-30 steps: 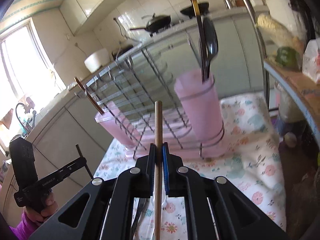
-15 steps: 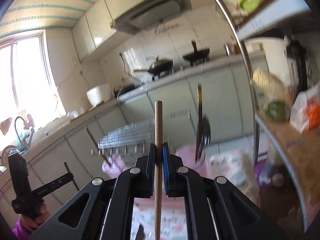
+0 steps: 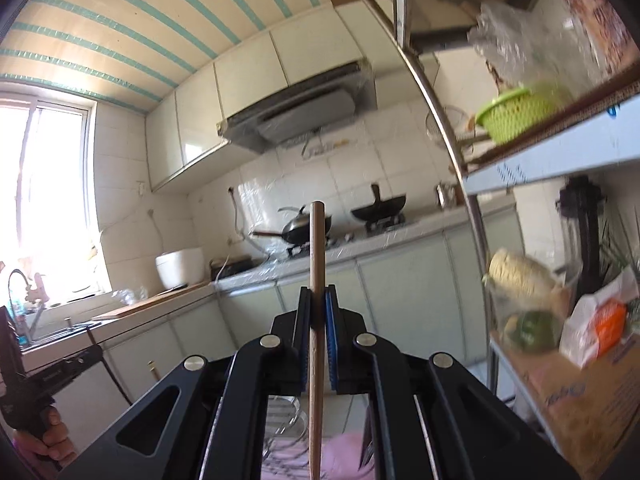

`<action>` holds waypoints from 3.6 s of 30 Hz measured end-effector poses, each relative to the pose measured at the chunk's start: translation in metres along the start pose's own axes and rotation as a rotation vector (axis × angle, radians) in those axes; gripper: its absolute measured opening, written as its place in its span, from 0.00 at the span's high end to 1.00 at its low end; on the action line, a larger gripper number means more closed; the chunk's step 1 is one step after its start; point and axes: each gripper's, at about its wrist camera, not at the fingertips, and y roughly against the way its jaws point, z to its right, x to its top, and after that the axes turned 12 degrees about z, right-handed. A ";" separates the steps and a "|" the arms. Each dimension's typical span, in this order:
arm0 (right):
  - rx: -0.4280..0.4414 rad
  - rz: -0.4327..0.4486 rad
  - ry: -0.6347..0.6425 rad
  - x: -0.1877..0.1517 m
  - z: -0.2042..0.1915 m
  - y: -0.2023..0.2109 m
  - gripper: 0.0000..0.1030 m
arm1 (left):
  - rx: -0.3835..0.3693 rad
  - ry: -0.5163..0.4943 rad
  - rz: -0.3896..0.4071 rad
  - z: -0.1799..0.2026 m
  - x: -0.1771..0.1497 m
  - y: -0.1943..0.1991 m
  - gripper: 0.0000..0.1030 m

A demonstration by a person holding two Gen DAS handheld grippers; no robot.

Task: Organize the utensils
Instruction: 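Lift the chopstick with the left gripper while the right gripper carries its chopstick over the pink cup, then lower the chopstick into the pink cup and open the left gripper while the right gripper releases its chopstick, then lower both grippers toward the black knife and clear plastic spoon on the cloth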

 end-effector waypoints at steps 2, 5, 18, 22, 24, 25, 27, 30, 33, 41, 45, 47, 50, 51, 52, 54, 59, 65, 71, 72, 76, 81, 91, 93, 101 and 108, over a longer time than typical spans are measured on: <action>-0.013 0.021 0.012 -0.001 0.002 -0.007 0.94 | 0.006 -0.013 0.018 0.002 -0.001 -0.006 0.95; -0.029 0.037 0.028 -0.006 0.006 -0.017 0.94 | 0.024 -0.042 0.017 0.006 -0.009 -0.019 0.95; -0.031 0.109 0.062 -0.003 0.009 -0.035 0.94 | 0.062 -0.093 -0.089 0.001 -0.049 -0.049 0.95; -0.040 0.049 0.047 -0.014 0.015 -0.045 0.94 | 0.059 -0.086 -0.123 -0.003 -0.061 -0.048 0.95; -0.045 0.013 0.034 -0.021 0.020 -0.049 0.94 | 0.061 -0.084 -0.135 -0.004 -0.067 -0.048 0.95; -0.049 0.001 0.034 -0.024 0.021 -0.050 0.94 | 0.060 -0.082 -0.140 -0.004 -0.069 -0.048 0.95; -0.053 -0.026 0.036 -0.032 0.023 -0.053 0.94 | 0.061 -0.077 -0.149 -0.005 -0.073 -0.049 0.95; -0.051 -0.062 0.051 -0.044 0.022 -0.054 0.94 | 0.060 -0.073 -0.159 -0.007 -0.077 -0.048 0.95; -0.046 -0.094 0.058 -0.054 0.022 -0.051 0.94 | 0.059 -0.070 -0.173 -0.007 -0.080 -0.049 0.95; -0.034 -0.162 0.059 -0.081 0.023 -0.035 0.94 | 0.066 -0.075 -0.214 -0.007 -0.095 -0.046 0.94; -0.042 -0.168 0.050 -0.087 0.024 -0.019 0.94 | 0.078 -0.073 -0.243 -0.008 -0.101 -0.047 0.94; -0.057 -0.176 0.048 -0.090 0.027 -0.015 0.94 | 0.084 -0.063 -0.253 -0.010 -0.103 -0.047 0.94; -0.077 -0.203 0.036 -0.095 0.033 -0.016 0.93 | 0.091 -0.049 -0.263 -0.013 -0.103 -0.048 0.94; -0.082 -0.215 0.031 -0.097 0.036 -0.018 0.93 | 0.093 -0.047 -0.266 -0.014 -0.103 -0.049 0.94; -0.082 -0.222 0.028 -0.098 0.037 -0.020 0.93 | 0.095 -0.046 -0.267 -0.015 -0.103 -0.049 0.94; -0.084 -0.230 0.030 -0.100 0.040 -0.025 0.93 | 0.099 -0.048 -0.266 -0.016 -0.102 -0.049 0.94; -0.067 -0.283 0.053 -0.103 0.040 -0.049 0.93 | 0.111 -0.025 -0.263 -0.020 -0.100 -0.051 0.74; -0.054 -0.356 0.042 -0.115 0.042 -0.058 0.93 | 0.103 0.047 -0.286 -0.030 -0.096 -0.054 0.69; -0.041 -0.393 0.024 -0.125 0.044 -0.053 0.90 | 0.097 0.058 -0.300 -0.033 -0.096 -0.050 0.69; -0.036 -0.396 0.021 -0.125 0.044 -0.051 0.84 | 0.096 0.058 -0.300 -0.033 -0.096 -0.048 0.69; -0.041 -0.401 0.011 -0.124 0.042 -0.044 0.67 | 0.087 0.065 -0.306 -0.033 -0.094 -0.044 0.68; -0.052 -0.402 -0.022 -0.123 0.044 -0.031 0.67 | 0.085 0.071 -0.305 -0.033 -0.092 -0.036 0.68; -0.048 -0.443 -0.066 -0.127 0.043 0.000 0.67 | 0.082 0.083 -0.345 -0.028 -0.101 -0.016 0.68; -0.044 -0.466 -0.068 -0.132 0.041 0.007 0.67 | 0.077 0.078 -0.369 -0.025 -0.108 -0.012 0.68; -0.044 -0.581 -0.067 -0.158 0.033 0.024 0.67 | 0.056 0.053 -0.452 -0.013 -0.135 0.002 0.68; -0.053 -0.637 -0.033 -0.179 0.022 0.033 0.67 | 0.047 0.040 -0.515 -0.009 -0.152 0.012 0.68</action>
